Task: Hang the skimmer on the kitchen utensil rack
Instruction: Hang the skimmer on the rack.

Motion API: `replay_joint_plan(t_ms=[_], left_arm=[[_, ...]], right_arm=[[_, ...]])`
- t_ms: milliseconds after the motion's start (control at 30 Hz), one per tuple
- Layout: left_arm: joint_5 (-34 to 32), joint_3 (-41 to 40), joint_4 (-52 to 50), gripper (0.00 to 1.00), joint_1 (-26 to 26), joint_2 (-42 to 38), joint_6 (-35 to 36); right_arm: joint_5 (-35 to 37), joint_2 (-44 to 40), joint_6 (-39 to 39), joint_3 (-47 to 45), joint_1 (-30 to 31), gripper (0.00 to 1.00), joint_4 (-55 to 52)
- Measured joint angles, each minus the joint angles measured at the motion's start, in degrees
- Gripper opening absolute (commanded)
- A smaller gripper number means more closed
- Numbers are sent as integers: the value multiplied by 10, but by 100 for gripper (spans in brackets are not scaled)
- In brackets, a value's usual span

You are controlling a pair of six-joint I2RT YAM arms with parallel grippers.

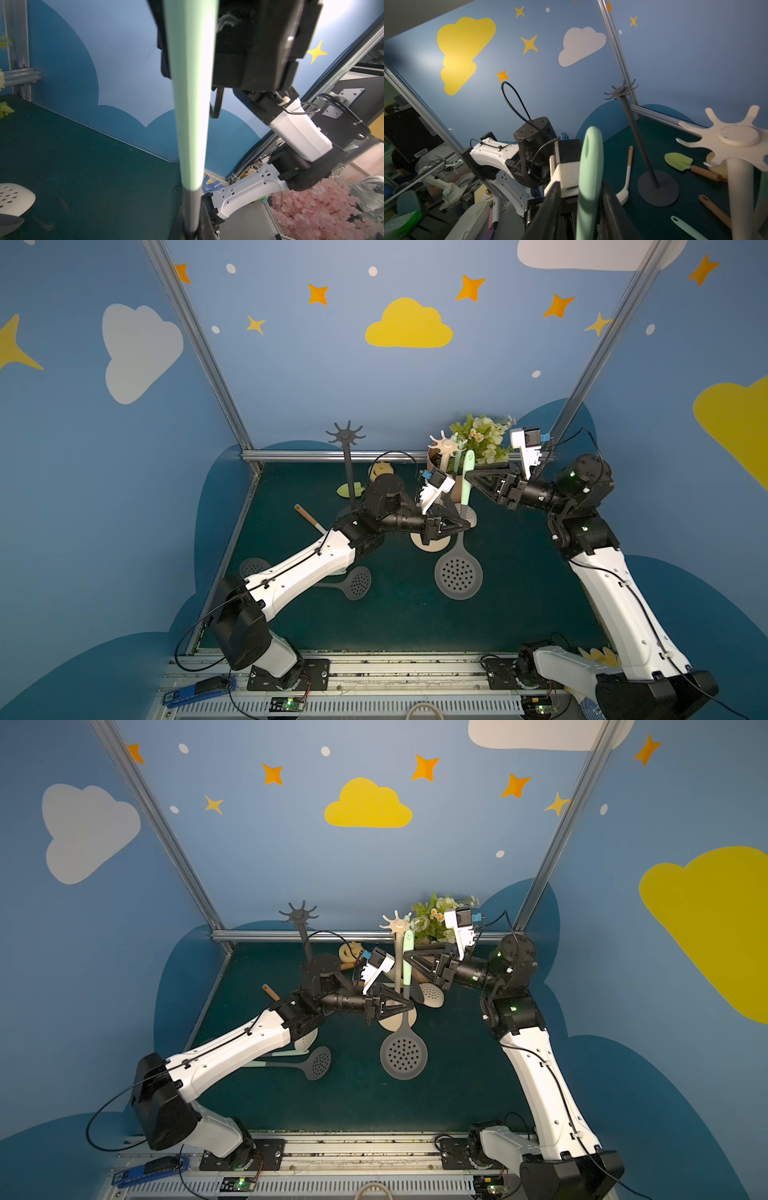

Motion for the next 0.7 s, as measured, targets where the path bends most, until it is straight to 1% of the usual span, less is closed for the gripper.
replay_joint_plan(t_ms=[100,133,300,400,533,700], left_arm=[[-65,-29,15,3,-13,0,-6],[-97,-39,14,3,-21,0,-8],[-226,-53,24,3,-60,17,-14],[-284,-53,42,3,-70,34,-19],[-347,-52,68,3,-70,60,-30],[-380,-24,87,4,-71,110,-37]], right_arm=[[35,-27,-38,-3,-13,69,-61],[57,-44,-52,-8,-19,71,-85],[176,-132,-101,-42,-39,71,-190],[231,-167,-122,-64,-41,71,-235],[290,-204,-143,-97,-41,71,-285],[332,-233,-164,-125,-41,72,-328]])
